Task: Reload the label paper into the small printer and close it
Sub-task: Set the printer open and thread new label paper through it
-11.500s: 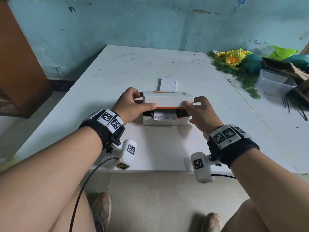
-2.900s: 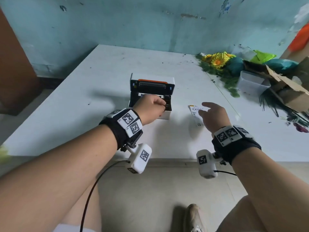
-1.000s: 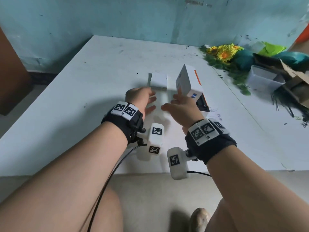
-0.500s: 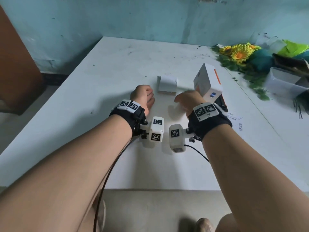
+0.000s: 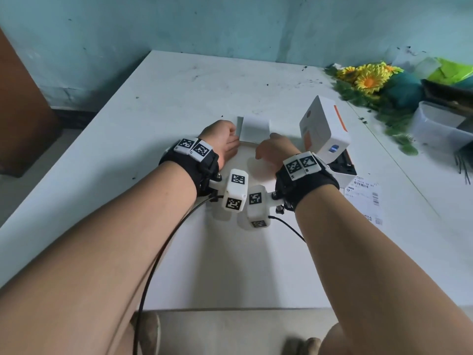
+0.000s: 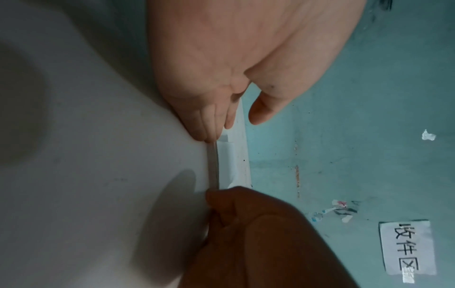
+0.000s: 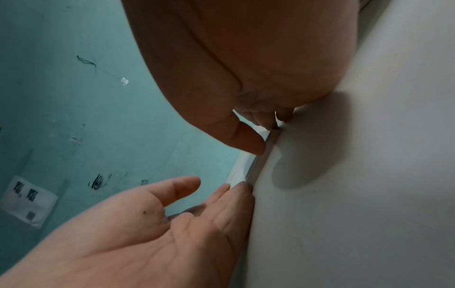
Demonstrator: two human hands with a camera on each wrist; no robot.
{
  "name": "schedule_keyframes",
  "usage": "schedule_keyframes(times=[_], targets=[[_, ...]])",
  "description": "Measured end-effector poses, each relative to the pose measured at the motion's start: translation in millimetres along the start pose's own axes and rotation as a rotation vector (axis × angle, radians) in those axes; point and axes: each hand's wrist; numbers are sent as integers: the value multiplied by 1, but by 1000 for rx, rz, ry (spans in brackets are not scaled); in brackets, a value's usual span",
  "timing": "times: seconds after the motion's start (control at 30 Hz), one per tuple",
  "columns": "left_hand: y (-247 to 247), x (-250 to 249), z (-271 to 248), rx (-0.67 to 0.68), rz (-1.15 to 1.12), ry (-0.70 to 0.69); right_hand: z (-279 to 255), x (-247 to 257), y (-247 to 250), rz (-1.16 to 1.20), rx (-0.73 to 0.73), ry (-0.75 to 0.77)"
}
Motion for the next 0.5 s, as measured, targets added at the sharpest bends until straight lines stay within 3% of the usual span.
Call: schedule_keyframes(times=[0.17,0.33,0.5], targets=[[12,6,-28,12,4,13,-16,-9,12,-111,80,10],[30,29,-67,30,-63,57,-34,-42,-1,290,112,-20],[38,34,-116,60,54,77,-81,-57,-5,483,190,2]])
Point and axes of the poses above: each hand's wrist, its own z-axis towards the middle knuckle, its own y-axis out of the back of the hand, x = y × z, and after that the axes turned 2 degrees about y, right-handed
